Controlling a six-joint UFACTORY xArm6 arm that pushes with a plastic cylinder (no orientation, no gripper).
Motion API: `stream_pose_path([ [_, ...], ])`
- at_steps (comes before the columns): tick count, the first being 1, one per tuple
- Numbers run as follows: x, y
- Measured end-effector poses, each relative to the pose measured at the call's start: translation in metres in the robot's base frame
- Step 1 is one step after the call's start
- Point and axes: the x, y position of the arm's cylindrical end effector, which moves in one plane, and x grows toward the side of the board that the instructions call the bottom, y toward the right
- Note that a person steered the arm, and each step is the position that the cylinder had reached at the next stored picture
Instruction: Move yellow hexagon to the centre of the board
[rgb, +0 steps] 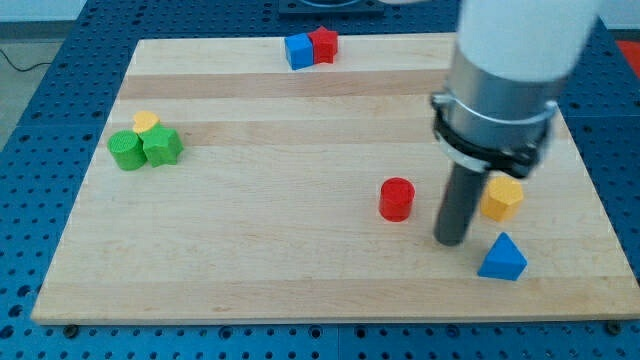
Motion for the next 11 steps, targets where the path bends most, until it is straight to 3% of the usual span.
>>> stream_pose_path([
  [2,-0.019,0.087],
  [3,-0.046,0.036],
  [4,-0.063,-0.065],
  [5,-0.067,-0.078],
  [7,-0.061,0.028],
  [8,-0.102,0.021],
  [9,-0.148,-0.071],
  [10,-0.157,-0.095],
  [11,-0.155,-0.025],
])
